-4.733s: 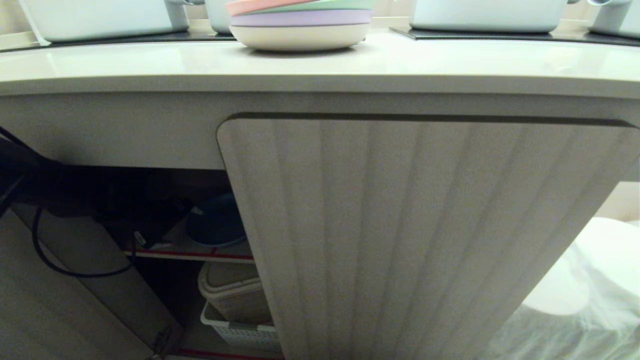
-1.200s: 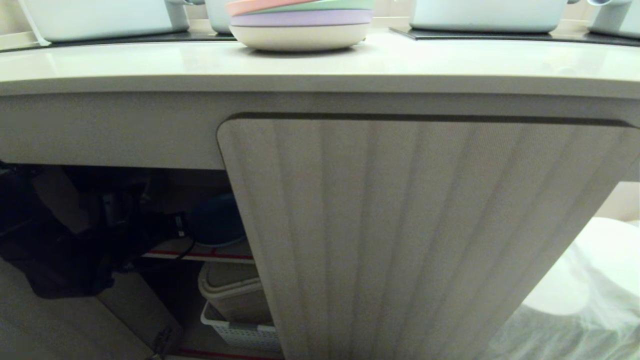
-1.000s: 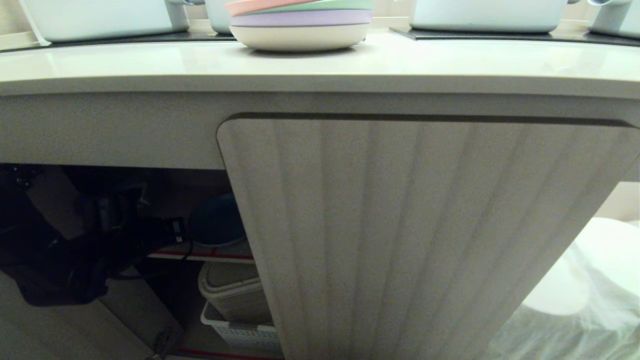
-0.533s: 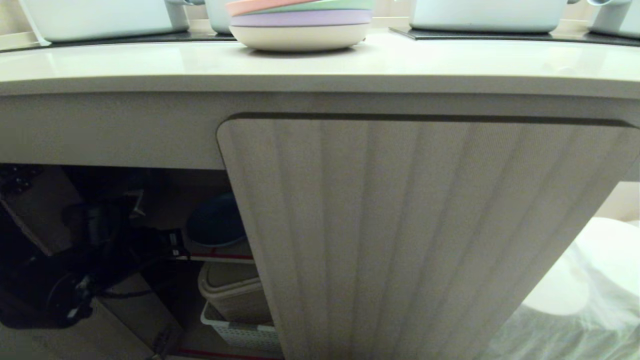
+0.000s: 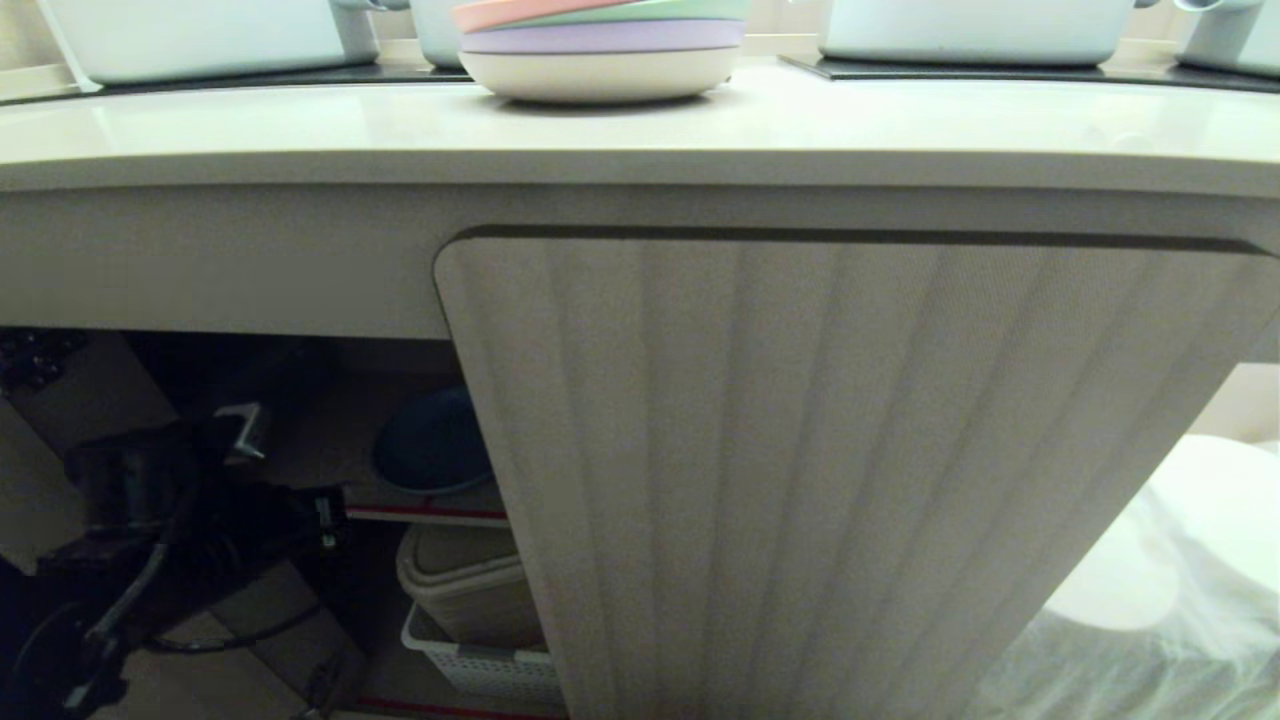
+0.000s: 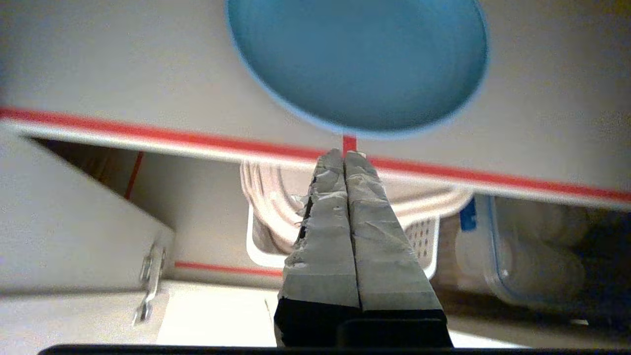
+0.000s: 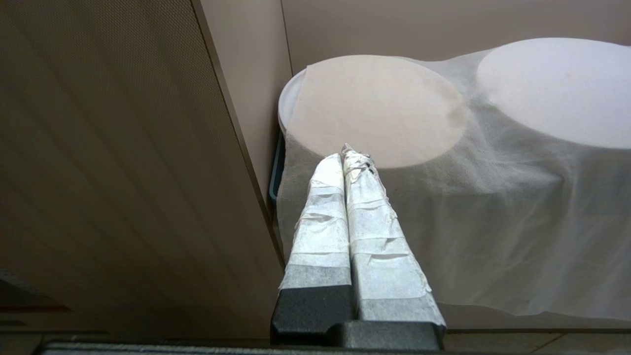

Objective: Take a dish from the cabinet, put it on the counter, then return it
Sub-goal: Close the cabinet door

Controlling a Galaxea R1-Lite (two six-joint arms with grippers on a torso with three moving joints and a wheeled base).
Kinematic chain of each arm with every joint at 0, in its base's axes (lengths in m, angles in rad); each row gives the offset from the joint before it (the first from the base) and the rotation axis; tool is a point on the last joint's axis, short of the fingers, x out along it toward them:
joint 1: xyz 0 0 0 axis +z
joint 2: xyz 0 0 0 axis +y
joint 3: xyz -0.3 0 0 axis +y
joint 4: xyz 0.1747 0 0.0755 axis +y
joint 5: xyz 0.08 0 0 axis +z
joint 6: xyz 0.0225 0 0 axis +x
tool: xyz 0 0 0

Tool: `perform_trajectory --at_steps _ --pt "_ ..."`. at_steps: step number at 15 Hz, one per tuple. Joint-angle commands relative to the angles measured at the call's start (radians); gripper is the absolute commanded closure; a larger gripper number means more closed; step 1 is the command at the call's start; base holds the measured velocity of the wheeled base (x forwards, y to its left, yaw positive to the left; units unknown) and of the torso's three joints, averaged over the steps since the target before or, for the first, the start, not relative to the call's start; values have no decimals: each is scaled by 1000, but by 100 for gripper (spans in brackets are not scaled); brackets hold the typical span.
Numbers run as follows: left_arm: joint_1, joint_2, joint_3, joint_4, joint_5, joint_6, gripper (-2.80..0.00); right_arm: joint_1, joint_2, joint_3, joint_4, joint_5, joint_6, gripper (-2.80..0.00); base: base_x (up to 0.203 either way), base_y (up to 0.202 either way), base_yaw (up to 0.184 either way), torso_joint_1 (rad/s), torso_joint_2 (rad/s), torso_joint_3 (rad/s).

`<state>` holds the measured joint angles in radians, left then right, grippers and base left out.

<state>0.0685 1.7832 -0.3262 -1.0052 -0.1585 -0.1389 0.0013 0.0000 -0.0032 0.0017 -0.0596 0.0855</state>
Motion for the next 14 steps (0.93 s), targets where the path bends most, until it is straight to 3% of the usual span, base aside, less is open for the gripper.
perform_trajectory --at_steps 1,9,14 --pt "1 -71 46 -4 -1 0 0 0 0 0 0 0 0 0 0 0 0 0 0 0" --pt "0 -252 146 7 -24 26 0 0 0 0 0 0 0 0 0 0 0 0 0 0" --pt "-9 -344 209 6 -34 84 0 0 0 0 0 0 0 0 0 0 0 0 0 0"
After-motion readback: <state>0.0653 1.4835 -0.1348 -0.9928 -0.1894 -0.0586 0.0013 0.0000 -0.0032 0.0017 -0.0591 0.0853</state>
